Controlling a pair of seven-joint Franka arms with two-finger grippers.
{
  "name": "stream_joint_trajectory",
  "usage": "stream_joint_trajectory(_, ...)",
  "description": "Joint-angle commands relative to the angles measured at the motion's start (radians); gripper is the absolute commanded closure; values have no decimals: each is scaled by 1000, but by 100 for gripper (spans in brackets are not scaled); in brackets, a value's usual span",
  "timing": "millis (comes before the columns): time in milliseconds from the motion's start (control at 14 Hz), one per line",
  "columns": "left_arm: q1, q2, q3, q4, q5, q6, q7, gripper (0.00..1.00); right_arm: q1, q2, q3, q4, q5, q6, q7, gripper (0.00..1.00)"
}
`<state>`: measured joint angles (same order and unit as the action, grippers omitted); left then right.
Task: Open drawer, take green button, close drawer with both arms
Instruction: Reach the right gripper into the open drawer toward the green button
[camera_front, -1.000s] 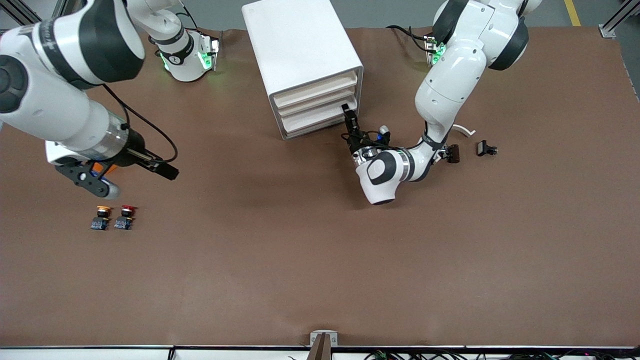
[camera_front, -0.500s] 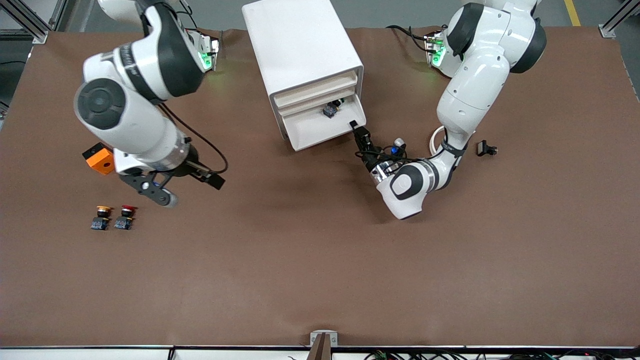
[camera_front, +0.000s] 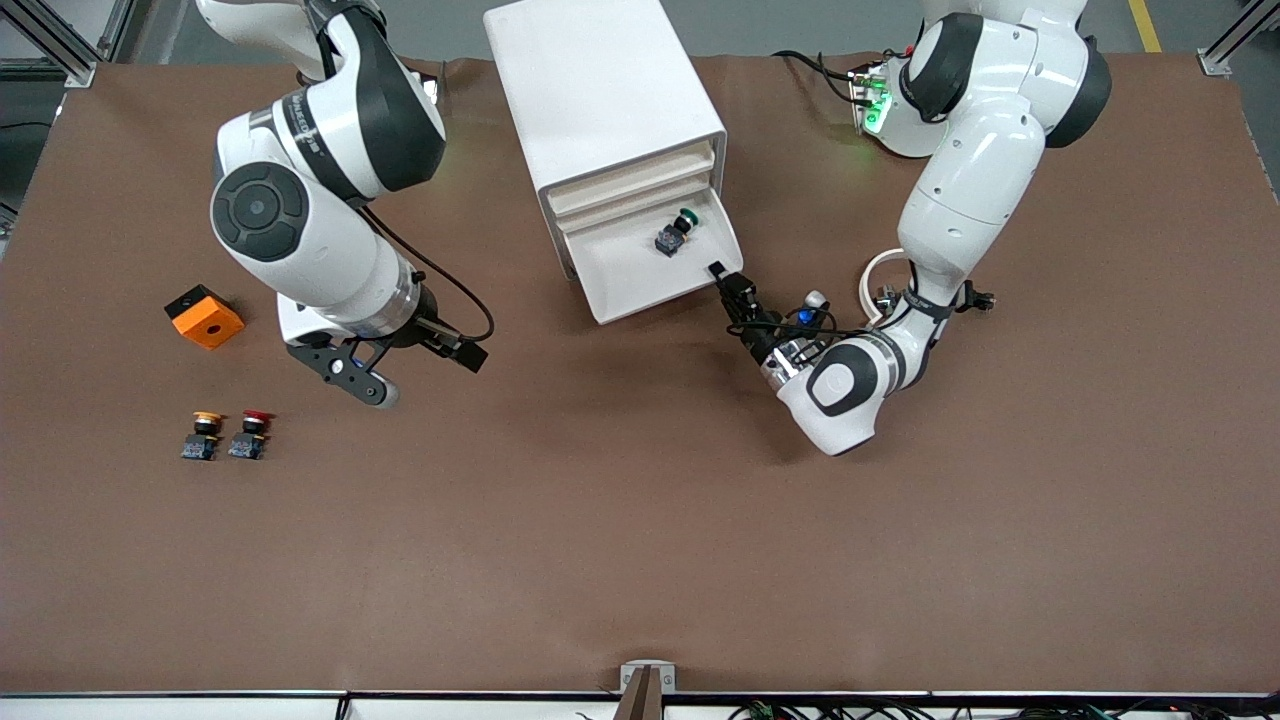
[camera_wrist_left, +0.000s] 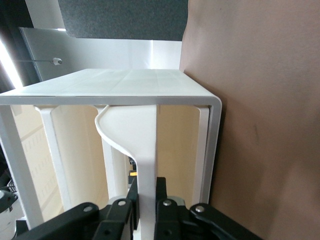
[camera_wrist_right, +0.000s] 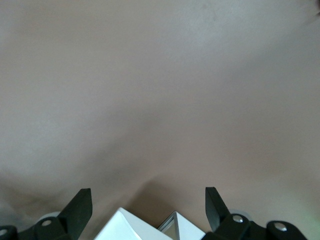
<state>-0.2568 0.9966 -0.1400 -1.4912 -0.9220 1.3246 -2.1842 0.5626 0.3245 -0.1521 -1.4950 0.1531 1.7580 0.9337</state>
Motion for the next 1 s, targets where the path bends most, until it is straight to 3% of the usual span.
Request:
stream_joint_trajectory(0, 19, 2, 0, 22, -38, -10, 3, 86, 29, 24, -9, 10, 37, 21, 66, 0)
stream_joint_trajectory(429, 18, 28, 2, 22, -28, -5, 4, 77, 141, 96, -9, -10, 88, 110, 197, 0)
stream_joint_trajectory(500, 15, 28, 2, 20, -26, -5, 4, 69, 161, 111, -9, -10, 88, 124, 203, 0)
stream_joint_trajectory(786, 14, 36, 3, 22, -23, 10, 4, 0, 232, 169, -10, -8, 86, 224, 316, 0)
stream_joint_trajectory(929, 5, 34, 40, 25, -23, 10, 4, 0, 270, 171, -10, -14, 83, 219, 346, 0)
